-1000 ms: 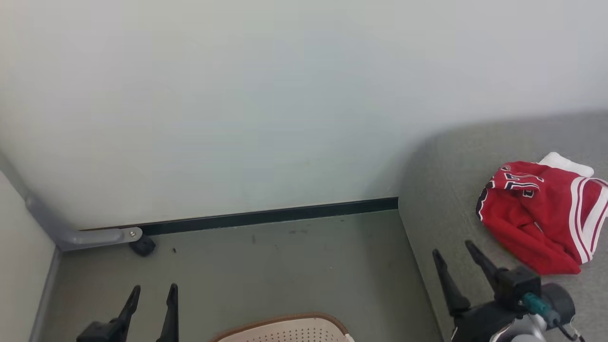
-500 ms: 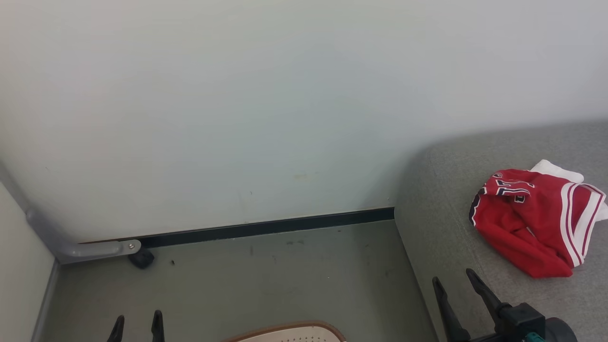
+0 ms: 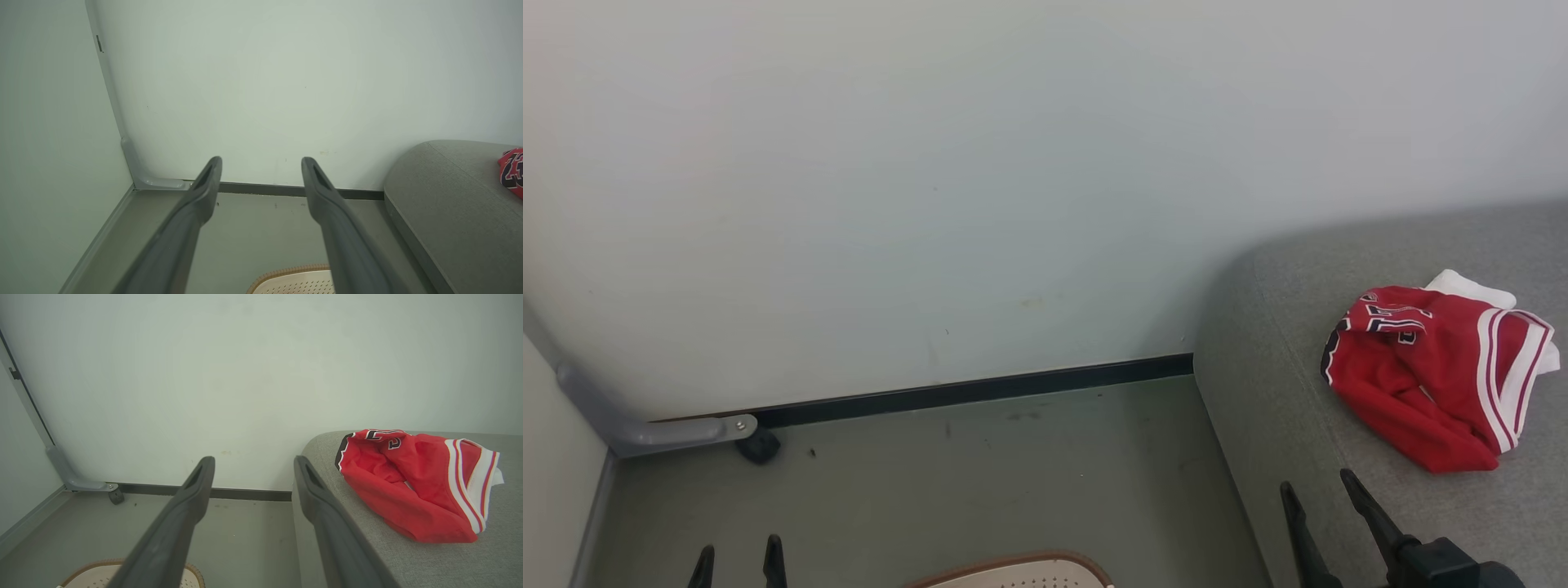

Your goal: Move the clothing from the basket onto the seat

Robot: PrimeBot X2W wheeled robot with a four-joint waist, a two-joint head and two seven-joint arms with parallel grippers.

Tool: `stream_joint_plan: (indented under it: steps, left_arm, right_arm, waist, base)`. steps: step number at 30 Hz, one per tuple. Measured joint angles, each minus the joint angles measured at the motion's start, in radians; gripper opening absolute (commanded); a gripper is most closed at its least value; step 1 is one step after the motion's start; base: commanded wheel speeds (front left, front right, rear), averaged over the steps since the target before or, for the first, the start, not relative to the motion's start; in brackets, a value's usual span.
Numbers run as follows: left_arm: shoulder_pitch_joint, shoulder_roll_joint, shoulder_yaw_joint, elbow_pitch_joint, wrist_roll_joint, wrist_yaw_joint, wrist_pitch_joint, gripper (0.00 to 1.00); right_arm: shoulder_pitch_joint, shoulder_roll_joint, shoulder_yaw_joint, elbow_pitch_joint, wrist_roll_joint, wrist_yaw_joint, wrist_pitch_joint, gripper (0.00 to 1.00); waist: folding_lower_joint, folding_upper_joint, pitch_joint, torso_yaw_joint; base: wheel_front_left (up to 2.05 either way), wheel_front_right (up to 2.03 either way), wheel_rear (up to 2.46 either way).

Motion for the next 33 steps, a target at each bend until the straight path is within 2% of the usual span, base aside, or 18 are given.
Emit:
stream_joint_plan:
  steps: [20,27,33]
  left_arm:
    - [0.014,-0.034,0.03,-0.044,0.057,0.0,0.001,1.0]
    - [0.005,-0.026,0.03,-0.051,0.062,0.0,0.028,1.0]
    - [-0.073,-0.012,0.001,-0.049,0.079,-0.001,0.063,1.0]
  right_arm:
    - [0.021,0.007,-0.025,-0.058,-0.021,-0.002,0.0,1.0]
    - [0.02,0.011,-0.029,-0.091,-0.029,-0.002,0.0,1.0]
    - [-0.037,0.009,-0.047,-0.122,-0.034,-0.002,0.0,1.0]
  waist:
    - [0.0,0.0,0.026,0.001]
    - [0.0,0.0001,0.07,0.0]
    - [0.0001,0.0002,0.134,-0.005]
  base:
    - [0.0,0.0,0.0]
    - [0.0,0.0,0.0]
    - [0.0,0.0,0.0]
